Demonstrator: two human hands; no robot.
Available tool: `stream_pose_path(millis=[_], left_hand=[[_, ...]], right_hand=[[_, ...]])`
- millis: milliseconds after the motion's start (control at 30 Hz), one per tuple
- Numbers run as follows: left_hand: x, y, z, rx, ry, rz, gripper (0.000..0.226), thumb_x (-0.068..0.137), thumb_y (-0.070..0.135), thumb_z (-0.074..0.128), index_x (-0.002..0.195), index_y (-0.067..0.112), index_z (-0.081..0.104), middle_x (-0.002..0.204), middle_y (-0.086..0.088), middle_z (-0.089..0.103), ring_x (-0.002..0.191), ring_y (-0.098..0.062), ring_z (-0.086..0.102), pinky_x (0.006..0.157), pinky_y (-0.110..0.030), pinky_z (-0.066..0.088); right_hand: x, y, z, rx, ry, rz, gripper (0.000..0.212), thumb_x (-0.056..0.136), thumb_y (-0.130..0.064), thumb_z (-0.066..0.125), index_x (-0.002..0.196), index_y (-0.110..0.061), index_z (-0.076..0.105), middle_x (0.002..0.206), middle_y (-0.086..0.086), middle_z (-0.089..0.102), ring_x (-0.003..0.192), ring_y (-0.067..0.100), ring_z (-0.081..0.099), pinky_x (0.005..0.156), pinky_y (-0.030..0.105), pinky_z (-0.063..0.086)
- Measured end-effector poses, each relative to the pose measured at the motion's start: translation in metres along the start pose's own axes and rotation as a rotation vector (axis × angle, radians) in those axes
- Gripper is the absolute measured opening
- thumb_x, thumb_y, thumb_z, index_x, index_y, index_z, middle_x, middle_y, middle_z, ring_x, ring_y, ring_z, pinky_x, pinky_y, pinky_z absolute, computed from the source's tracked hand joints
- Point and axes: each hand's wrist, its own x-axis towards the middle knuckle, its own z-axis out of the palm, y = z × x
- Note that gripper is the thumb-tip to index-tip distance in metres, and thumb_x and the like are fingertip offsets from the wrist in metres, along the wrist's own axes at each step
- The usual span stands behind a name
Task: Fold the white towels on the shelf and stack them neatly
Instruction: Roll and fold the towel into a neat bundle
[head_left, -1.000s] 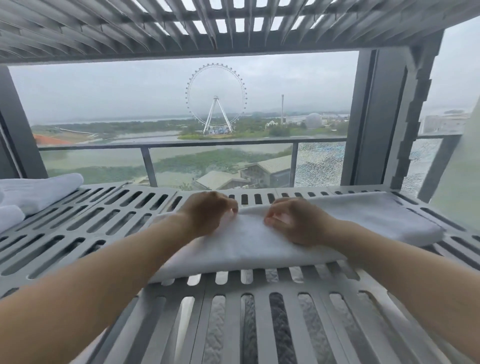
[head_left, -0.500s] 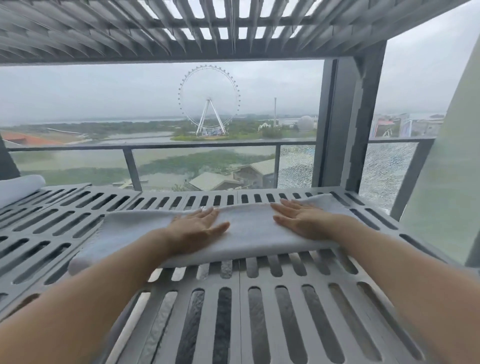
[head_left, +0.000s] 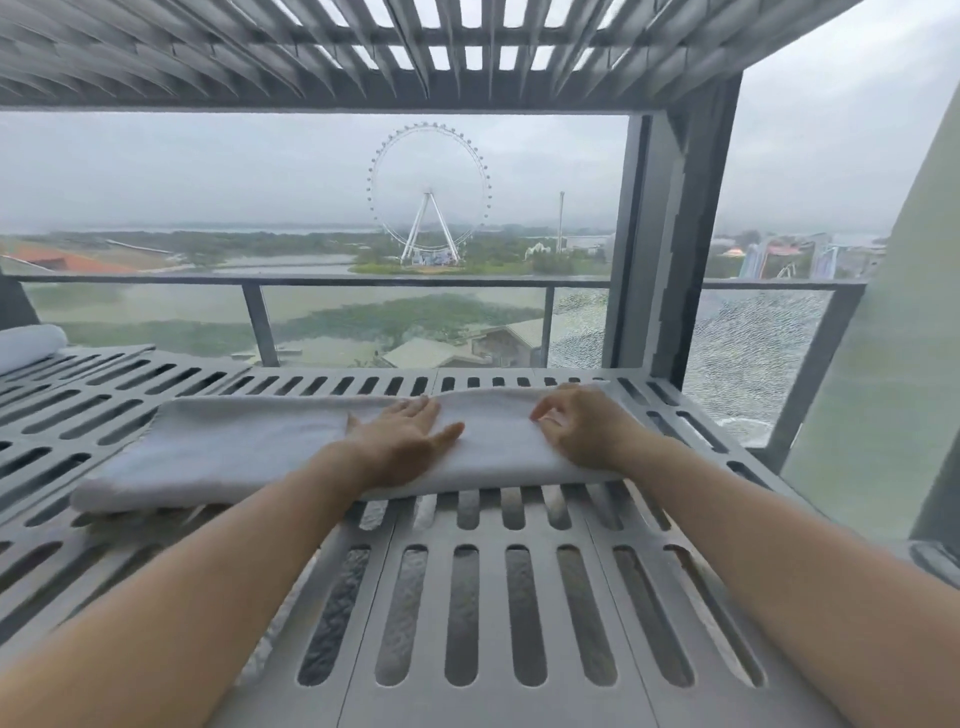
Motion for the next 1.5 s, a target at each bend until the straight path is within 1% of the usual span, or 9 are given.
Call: stream_pose_path(millis=[233, 700, 833, 933, 1033, 1100, 1200, 1300, 1500], left_hand=[[-0.002, 0.001, -0.001, -0.001, 0.015, -0.012, 0.073, 0.087, 0.069, 0.01, 0.147, 0.03, 0.001, 0.156, 0.013, -0.005, 0.143, -0.006, -0.004, 0.11, -0.058, -0.002], [-0.007, 0.002, -0.002, -0.008, 0.038, -0.007, 0.071, 0.088, 0.067, 0.01, 0.147, 0.03, 0.002, 0.156, 0.013, -0.003, 0.143, -0.006, -0.003, 0.112, -0.057, -0.001], [-0.008, 0.0, 0.0, -0.014, 0.038, 0.001, 0.071, 0.088, 0.067, 0.009, 0.147, 0.03, 0.002, 0.157, 0.012, -0.003, 0.143, -0.007, -0.003, 0.112, -0.057, -0.001], [-0.008, 0.0, 0.001, -0.017, 0.049, 0.004, 0.071, 0.088, 0.067, 0.009, 0.148, 0.029, 0.002, 0.157, 0.011, -0.002, 0.143, -0.008, -0.002, 0.113, -0.056, 0.0], [-0.007, 0.0, 0.001, -0.033, 0.051, 0.008, 0.072, 0.088, 0.067, 0.009, 0.148, 0.028, 0.003, 0.157, 0.011, -0.002, 0.143, -0.008, -0.002, 0.112, -0.055, 0.0], [-0.007, 0.001, 0.001, -0.048, 0.055, 0.012, 0.072, 0.088, 0.068, 0.009, 0.148, 0.028, 0.004, 0.157, 0.011, -0.001, 0.143, -0.008, -0.001, 0.112, -0.055, -0.001], [-0.009, 0.001, 0.001, -0.064, 0.077, 0.016, 0.072, 0.088, 0.067, 0.011, 0.148, 0.027, 0.007, 0.157, 0.011, 0.001, 0.143, -0.008, 0.001, 0.112, -0.055, 0.001], [-0.01, 0.003, -0.002, -0.098, 0.103, 0.036, 0.069, 0.09, 0.064, 0.015, 0.148, 0.026, 0.011, 0.157, 0.01, 0.004, 0.143, -0.009, 0.004, 0.111, -0.057, 0.002], [-0.016, -0.011, -0.013, -0.305, 0.205, 0.207, 0.063, 0.087, 0.045, 0.053, 0.142, 0.022, 0.031, 0.15, 0.001, 0.033, 0.136, -0.017, 0.032, 0.111, -0.045, 0.028]], right_hand=[[-0.018, 0.002, -0.012, -0.183, -0.18, 0.052, 0.038, 0.094, -0.042, 0.03, 0.127, -0.035, 0.048, 0.142, -0.011, 0.039, 0.128, 0.017, 0.039, 0.104, 0.054, 0.03], [-0.026, 0.0, -0.012, -0.215, -0.222, 0.12, 0.045, 0.096, -0.041, 0.025, 0.137, -0.027, 0.037, 0.142, 0.003, 0.036, 0.13, 0.027, 0.034, 0.107, 0.044, 0.031], [-0.023, -0.002, -0.015, -0.112, -0.012, 0.233, 0.029, 0.092, -0.022, 0.037, 0.112, -0.021, 0.058, 0.127, 0.004, 0.05, 0.11, 0.023, 0.052, 0.092, 0.037, 0.043], [-0.02, -0.002, -0.016, -0.112, 0.105, 0.396, 0.027, 0.085, -0.017, 0.049, 0.111, -0.014, 0.055, 0.122, 0.009, 0.048, 0.105, 0.026, 0.052, 0.084, 0.036, 0.045], [-0.018, -0.004, -0.018, -0.079, 0.066, 0.647, 0.048, 0.08, -0.025, 0.057, 0.122, -0.004, 0.045, 0.121, 0.015, 0.052, 0.109, 0.033, 0.053, 0.088, 0.04, 0.047], [-0.017, -0.007, -0.021, -0.055, 0.007, 0.714, 0.043, 0.08, -0.025, 0.057, 0.115, -0.002, 0.051, 0.114, 0.015, 0.058, 0.106, 0.034, 0.056, 0.09, 0.043, 0.048], [-0.016, -0.017, -0.034, 0.046, -0.065, 0.729, 0.019, 0.079, -0.019, 0.059, 0.09, -0.003, 0.057, 0.085, 0.009, 0.057, 0.081, 0.021, 0.057, 0.064, 0.028, 0.047], [-0.014, -0.032, -0.051, 0.281, -0.012, 0.781, 0.032, 0.071, -0.018, 0.071, 0.095, -0.001, 0.059, 0.079, 0.007, 0.055, 0.068, 0.017, 0.053, 0.05, 0.024, 0.039], [0.007, -0.088, -0.065, 0.231, 0.057, 0.608, 0.043, 0.068, -0.016, 0.069, 0.11, -0.012, 0.061, 0.097, 0.007, 0.064, 0.083, 0.022, 0.063, 0.074, 0.032, 0.055]])
